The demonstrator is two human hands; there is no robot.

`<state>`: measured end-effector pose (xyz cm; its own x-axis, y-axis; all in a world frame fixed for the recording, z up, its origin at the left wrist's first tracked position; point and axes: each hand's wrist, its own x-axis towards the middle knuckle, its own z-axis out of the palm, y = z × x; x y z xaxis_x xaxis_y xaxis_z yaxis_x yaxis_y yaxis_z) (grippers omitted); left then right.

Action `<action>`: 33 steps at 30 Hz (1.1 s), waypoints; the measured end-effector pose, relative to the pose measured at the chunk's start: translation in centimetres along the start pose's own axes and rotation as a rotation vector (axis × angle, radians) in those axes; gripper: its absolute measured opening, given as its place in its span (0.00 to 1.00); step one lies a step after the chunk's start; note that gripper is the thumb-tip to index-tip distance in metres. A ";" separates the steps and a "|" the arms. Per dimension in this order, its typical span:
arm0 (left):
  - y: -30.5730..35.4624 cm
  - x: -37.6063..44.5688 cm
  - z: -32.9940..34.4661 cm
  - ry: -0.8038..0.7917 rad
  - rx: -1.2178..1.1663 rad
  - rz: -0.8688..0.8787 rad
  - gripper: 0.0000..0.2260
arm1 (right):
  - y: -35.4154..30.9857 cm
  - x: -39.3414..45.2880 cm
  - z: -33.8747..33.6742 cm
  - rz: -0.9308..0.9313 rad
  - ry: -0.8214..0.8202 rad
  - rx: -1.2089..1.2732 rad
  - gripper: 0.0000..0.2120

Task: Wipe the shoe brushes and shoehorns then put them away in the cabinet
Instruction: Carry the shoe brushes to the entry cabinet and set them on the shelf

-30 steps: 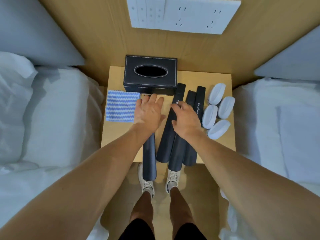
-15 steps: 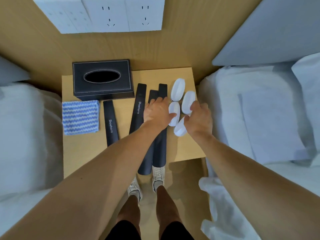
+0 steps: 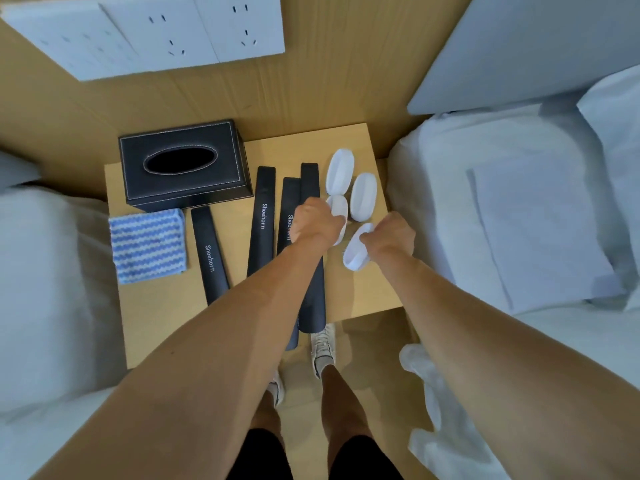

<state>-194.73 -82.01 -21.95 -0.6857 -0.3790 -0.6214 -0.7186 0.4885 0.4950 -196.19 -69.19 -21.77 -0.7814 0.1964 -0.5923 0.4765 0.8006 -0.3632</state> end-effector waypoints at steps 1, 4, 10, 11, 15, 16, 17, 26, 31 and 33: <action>0.1 -0.3 -0.4 -0.007 -0.007 0.011 0.13 | 0.0 -0.2 -0.4 0.011 -0.005 0.039 0.16; 0.8 -1.7 -1.9 0.000 0.008 0.057 0.10 | -0.3 -1.7 -2.3 0.048 0.019 0.174 0.18; 3.4 -5.9 -5.9 0.005 -0.037 0.166 0.06 | -1.1 -7.3 -7.2 0.148 0.032 0.346 0.19; 3.8 -6.6 -6.4 0.001 -0.033 0.185 0.06 | -1.1 -8.3 -7.9 0.174 0.031 0.369 0.18; 6.0 -10.6 -8.8 -0.025 -0.024 0.309 0.04 | -0.7 -13.3 -10.9 0.276 0.083 0.597 0.21; 6.6 -11.8 -9.4 -0.037 -0.030 0.343 0.03 | -0.5 -14.6 -11.6 0.287 0.090 0.661 0.22; 7.1 -12.9 -9.8 -0.054 -0.034 0.374 0.03 | -0.2 -15.8 -12.3 0.289 0.088 0.728 0.22; 11.0 -23.3 -8.0 -0.267 -0.063 0.630 0.10 | 5.2 -26.5 -17.5 0.303 0.179 1.227 0.08; 12.1 -30.7 -3.1 -0.403 -0.024 0.768 0.09 | 12.3 -32.1 -18.7 0.337 0.435 1.383 0.13; 12.3 -34.4 -0.7 -0.485 -0.009 0.823 0.07 | 16.1 -34.7 -19.2 0.363 0.525 1.465 0.13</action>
<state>-180.07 -63.53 5.89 -0.8552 0.4491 -0.2588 -0.0342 0.4493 0.8927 -169.16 -52.25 6.74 -0.4436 0.6588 -0.6076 0.3758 -0.4788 -0.7934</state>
